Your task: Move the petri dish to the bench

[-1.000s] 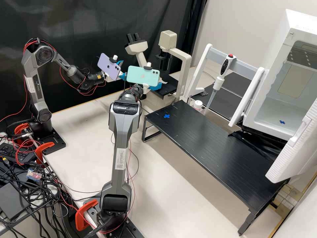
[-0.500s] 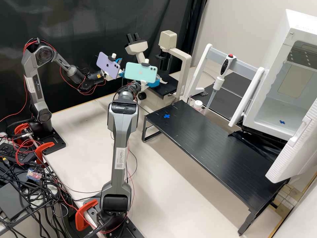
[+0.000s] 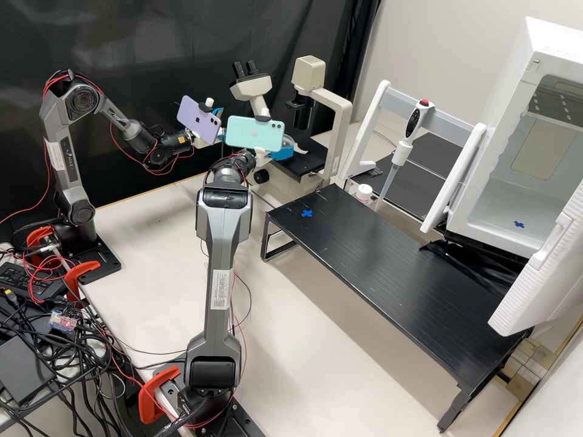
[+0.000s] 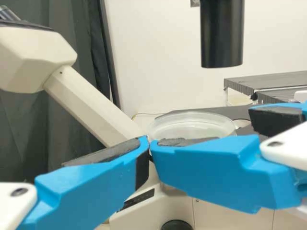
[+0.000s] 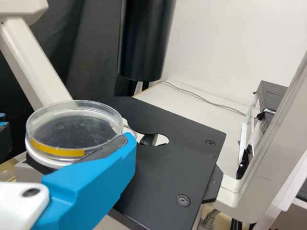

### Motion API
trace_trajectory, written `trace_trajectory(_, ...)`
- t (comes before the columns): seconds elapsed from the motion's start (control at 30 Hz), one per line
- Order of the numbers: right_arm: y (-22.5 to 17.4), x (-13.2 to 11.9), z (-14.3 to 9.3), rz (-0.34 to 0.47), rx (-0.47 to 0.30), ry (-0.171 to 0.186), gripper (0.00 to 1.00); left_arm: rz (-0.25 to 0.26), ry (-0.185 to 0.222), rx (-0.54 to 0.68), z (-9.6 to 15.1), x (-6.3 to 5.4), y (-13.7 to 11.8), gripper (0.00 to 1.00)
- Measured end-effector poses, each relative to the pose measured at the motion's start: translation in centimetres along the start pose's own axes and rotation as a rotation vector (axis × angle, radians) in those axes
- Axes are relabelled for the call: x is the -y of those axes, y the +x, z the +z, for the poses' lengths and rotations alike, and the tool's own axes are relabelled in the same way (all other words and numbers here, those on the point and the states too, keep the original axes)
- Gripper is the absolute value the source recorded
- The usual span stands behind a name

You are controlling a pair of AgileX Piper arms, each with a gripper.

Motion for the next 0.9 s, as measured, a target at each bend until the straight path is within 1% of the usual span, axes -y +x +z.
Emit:
trace_trajectory(0.07, -0.03, 0.09, -0.06, -0.002, -0.001, -0.001, 0.0, -0.008, 0.0, -0.001, -0.01, 0.07, 0.0, 1.0)
trace_trajectory(0.9, -0.06, 0.15, -0.13, -0.003, -0.003, -0.001, 0.0, -0.009, 0.0, -0.001, -0.01, 0.08, 0.0, 1.0)
